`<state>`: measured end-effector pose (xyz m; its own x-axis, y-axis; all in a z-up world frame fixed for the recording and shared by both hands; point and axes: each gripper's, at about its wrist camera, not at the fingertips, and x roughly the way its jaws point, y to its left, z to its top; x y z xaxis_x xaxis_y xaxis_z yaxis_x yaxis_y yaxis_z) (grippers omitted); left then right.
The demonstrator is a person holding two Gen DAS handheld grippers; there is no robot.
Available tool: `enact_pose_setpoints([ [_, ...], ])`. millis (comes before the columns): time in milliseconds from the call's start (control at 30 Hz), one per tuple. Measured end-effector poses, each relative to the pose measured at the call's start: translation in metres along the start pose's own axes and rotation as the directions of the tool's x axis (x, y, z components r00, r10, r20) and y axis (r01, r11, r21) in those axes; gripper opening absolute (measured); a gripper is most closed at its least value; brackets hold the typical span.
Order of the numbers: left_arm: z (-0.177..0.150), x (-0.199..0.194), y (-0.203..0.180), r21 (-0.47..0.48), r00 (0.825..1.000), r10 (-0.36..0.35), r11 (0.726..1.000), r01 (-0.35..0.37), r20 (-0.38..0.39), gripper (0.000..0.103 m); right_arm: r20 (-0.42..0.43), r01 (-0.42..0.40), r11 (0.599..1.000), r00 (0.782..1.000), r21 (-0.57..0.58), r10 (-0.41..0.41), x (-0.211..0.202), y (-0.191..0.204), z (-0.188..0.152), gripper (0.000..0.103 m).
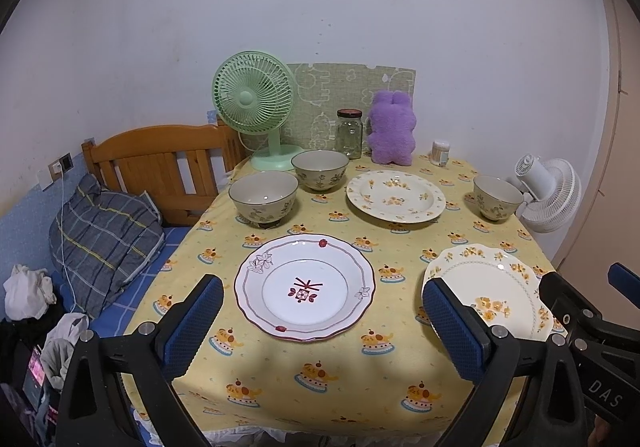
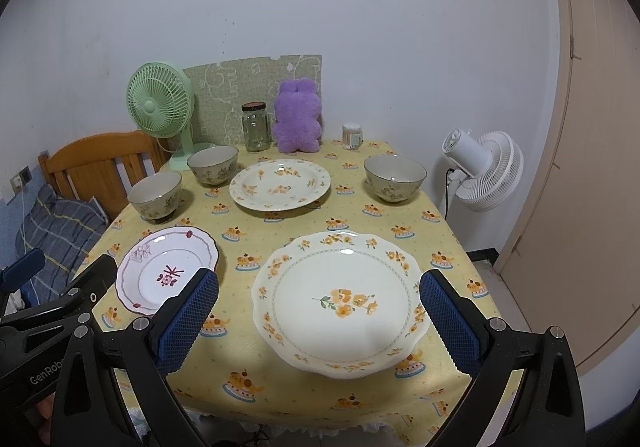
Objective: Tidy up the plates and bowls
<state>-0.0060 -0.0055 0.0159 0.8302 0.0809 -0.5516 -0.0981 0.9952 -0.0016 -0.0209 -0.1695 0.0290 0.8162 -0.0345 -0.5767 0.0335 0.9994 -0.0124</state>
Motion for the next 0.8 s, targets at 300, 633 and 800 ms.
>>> enact_pose_setpoints([
  [300, 0.004, 0.009, 0.000, 0.009, 1.000, -0.009, 1.000, 0.009, -0.003, 0.099, -0.006, 0.007, 1.000, 1.000, 0.006, -0.007, 0.007, 0.001, 0.001, 0.102],
  [633, 0.019, 0.040, 0.007, 0.038, 0.999, -0.048, 0.998, 0.049, -0.025, 0.095, -0.024, 0.038, 0.999, 0.999, 0.025, -0.037, 0.032, 0.012, 0.014, 0.102],
  [800, 0.033, 0.059, 0.012, 0.052, 0.994, -0.096, 0.994, 0.098, -0.052, 0.091, -0.046, 0.073, 0.996, 0.996, 0.048, -0.071, 0.047, 0.022, 0.025, 0.102],
])
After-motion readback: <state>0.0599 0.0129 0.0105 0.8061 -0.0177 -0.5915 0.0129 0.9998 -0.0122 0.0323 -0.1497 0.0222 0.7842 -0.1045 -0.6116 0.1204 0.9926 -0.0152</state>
